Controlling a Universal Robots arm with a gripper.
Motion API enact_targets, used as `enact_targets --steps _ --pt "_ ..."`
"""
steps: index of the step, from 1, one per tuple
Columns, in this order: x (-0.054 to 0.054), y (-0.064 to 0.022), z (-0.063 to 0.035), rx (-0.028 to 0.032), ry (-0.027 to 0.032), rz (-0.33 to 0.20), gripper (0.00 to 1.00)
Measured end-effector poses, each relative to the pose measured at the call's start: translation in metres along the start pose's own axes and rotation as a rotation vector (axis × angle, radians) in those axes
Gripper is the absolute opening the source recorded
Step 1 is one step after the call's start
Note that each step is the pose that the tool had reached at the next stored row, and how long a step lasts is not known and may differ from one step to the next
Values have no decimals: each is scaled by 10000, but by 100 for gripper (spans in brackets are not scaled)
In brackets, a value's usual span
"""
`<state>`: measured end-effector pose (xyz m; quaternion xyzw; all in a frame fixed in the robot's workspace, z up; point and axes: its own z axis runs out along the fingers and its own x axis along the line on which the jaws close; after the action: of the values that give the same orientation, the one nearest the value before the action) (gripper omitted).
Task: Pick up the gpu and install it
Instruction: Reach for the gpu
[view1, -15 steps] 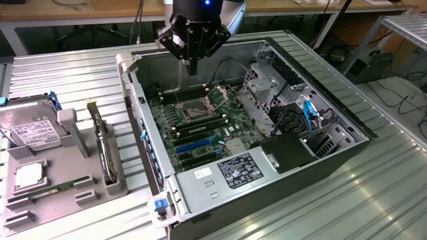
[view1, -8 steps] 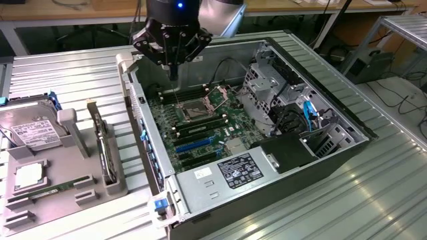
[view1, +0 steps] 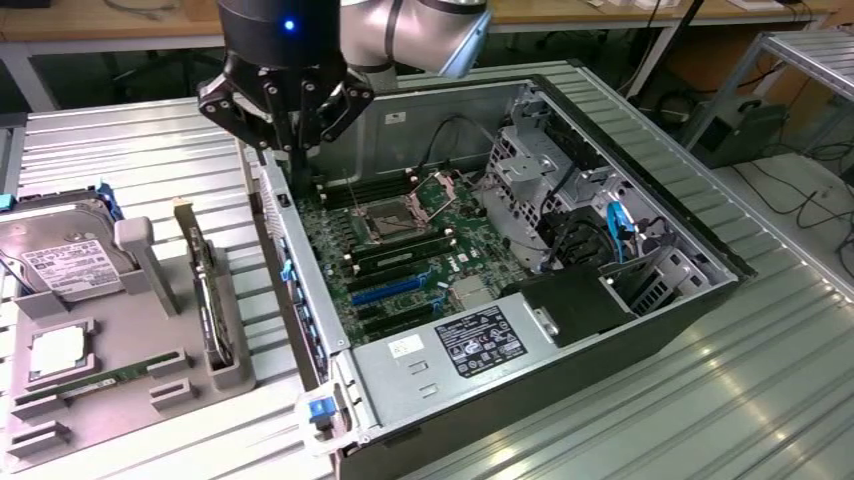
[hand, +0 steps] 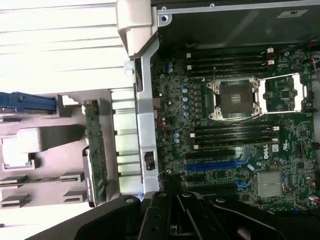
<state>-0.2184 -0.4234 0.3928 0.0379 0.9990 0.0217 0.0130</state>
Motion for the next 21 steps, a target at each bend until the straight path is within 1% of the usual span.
enact_targets --steps 3,6,8,10,14,21 --pt "82 -68 16 -2 -2 0 11" --pt "148 -117 60 0 10 1 11" --pt "210 -156 91 1 13 2 11" --pt "299 -197 120 0 12 1 11" --pt "456 -261 134 2 11 0 11" --pt "770 -335 172 22 11 0 11"
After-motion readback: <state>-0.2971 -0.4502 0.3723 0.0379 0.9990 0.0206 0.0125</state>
